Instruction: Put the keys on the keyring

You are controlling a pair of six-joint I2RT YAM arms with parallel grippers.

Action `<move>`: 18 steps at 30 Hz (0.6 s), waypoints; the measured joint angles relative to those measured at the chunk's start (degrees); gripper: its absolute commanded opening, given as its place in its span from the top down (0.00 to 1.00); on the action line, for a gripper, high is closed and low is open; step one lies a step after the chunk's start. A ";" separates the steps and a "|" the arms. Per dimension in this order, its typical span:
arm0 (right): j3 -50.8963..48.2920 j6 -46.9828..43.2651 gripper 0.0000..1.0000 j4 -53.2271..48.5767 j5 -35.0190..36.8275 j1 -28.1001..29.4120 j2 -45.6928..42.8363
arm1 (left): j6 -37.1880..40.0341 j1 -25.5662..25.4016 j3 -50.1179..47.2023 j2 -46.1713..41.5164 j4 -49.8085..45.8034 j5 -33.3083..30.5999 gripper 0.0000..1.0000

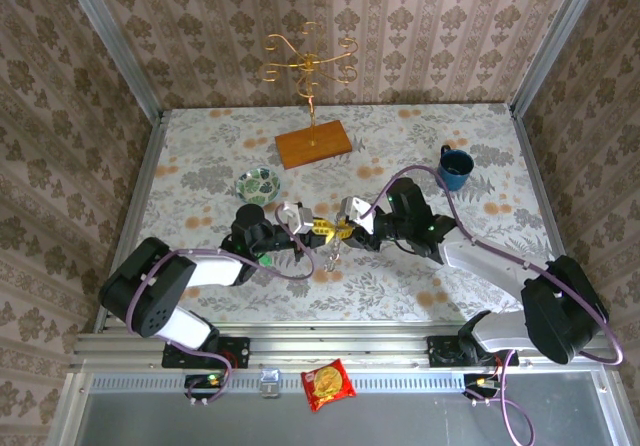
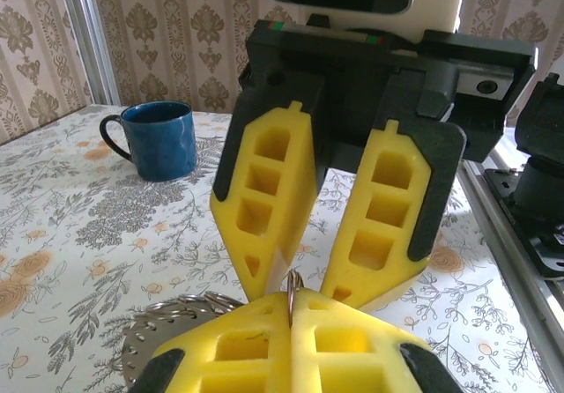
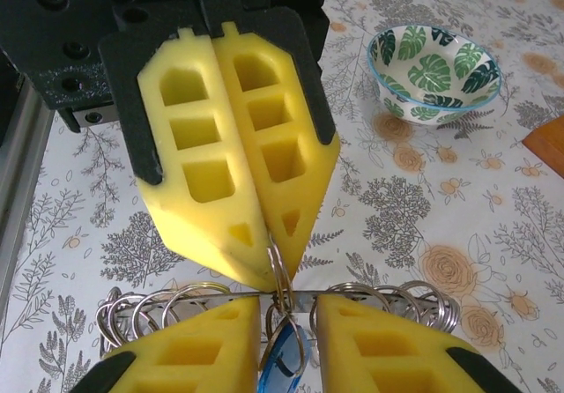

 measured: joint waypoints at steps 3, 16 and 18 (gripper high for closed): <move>0.07 0.22 0.88 0.24 -0.39 0.00 0.20 | -0.28 0.07 0.00 0.00 0.37 0.09 1.00; 3.93 -0.79 1.00 -6.40 -1.60 0.09 0.55 | 3.48 0.24 0.35 -2.64 -5.29 -2.29 0.76; 5.86 -2.21 1.00 -9.40 -1.27 0.37 1.11 | 6.27 -0.04 1.31 -4.66 -10.25 -3.23 0.78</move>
